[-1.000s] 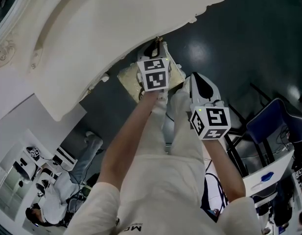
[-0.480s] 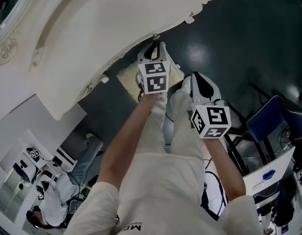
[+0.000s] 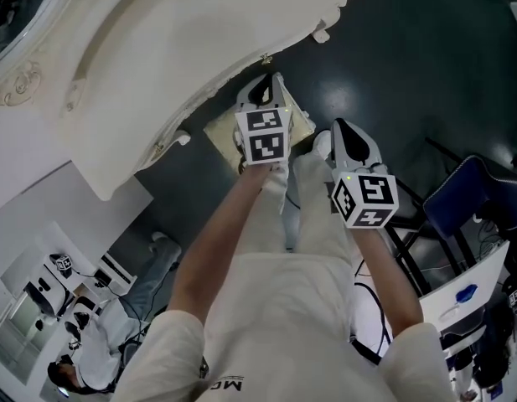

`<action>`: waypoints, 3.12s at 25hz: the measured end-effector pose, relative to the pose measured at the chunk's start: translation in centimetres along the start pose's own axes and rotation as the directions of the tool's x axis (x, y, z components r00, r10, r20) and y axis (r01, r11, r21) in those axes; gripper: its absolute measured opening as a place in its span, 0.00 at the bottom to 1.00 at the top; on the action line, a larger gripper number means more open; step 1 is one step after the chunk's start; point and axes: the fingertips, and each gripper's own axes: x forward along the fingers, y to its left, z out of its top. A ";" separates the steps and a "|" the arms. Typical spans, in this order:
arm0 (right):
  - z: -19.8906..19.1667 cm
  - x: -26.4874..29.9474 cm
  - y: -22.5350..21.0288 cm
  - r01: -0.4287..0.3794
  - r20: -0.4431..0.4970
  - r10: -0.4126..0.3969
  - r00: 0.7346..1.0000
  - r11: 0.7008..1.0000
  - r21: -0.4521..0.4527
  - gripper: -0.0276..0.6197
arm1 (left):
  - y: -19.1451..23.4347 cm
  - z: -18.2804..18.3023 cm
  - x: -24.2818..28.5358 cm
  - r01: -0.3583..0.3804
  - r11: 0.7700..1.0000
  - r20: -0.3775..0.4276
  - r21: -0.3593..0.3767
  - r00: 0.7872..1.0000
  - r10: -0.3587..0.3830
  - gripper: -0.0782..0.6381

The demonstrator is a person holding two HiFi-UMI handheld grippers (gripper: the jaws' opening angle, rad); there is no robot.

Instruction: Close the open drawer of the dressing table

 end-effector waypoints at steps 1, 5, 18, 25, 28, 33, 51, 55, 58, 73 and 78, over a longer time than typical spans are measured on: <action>0.2 -0.3 0.0 0.002 0.006 -0.002 1.000 1.000 0.001 0.05 | -0.2 0.2 -0.5 0.006 1.000 0.004 0.003 1.000 -0.006 0.12; 1.0 -1.6 0.1 -0.001 0.030 0.001 1.000 1.000 0.006 0.05 | -1.2 0.9 -2.6 0.022 1.000 0.009 0.003 1.000 -0.022 0.12; 4.1 -6.0 0.5 0.012 0.071 -0.010 0.997 0.999 -0.041 0.05 | -4.4 3.1 -8.7 0.076 0.997 0.062 0.024 0.995 -0.077 0.12; 5.9 -7.7 1.6 0.010 0.098 -0.003 0.995 0.998 -0.065 0.05 | -5.9 5.0 -12.5 0.115 0.991 0.099 0.069 0.988 -0.121 0.12; 6.7 -8.1 2.0 0.013 0.113 -0.004 0.994 0.997 -0.076 0.05 | -6.3 5.8 -13.6 0.134 0.987 0.115 0.087 0.983 -0.143 0.12; 7.4 -9.6 2.8 0.023 0.131 -0.014 0.991 0.998 -0.065 0.05 | -7.1 6.7 -16.0 0.166 0.980 0.131 0.105 0.975 -0.179 0.12; 8.8 -14.1 7.6 0.022 0.196 -0.004 0.981 0.995 -0.093 0.05 | -7.5 7.1 -23.2 0.271 0.941 0.175 0.204 0.935 -0.308 0.12; 8.4 -15.4 8.6 0.015 0.200 -0.002 0.980 0.998 -0.068 0.05 | -7.9 6.4 -25.2 0.315 0.932 0.180 0.178 0.921 -0.345 0.12; 8.8 -16.4 9.0 0.019 0.221 -0.005 0.975 0.998 -0.062 0.05 | -9.1 6.4 -26.7 0.360 0.911 0.178 0.201 0.901 -0.395 0.12; 8.9 -19.9 12.0 -0.004 0.243 0.033 0.969 0.993 -0.116 0.05 | -10.2 7.0 -31.2 0.425 0.864 0.224 0.270 0.845 -0.485 0.12; 8.4 -20.8 12.7 0.004 0.241 0.033 0.970 0.988 -0.152 0.05 | -10.9 6.7 -32.0 0.428 0.852 0.229 0.303 0.835 -0.501 0.12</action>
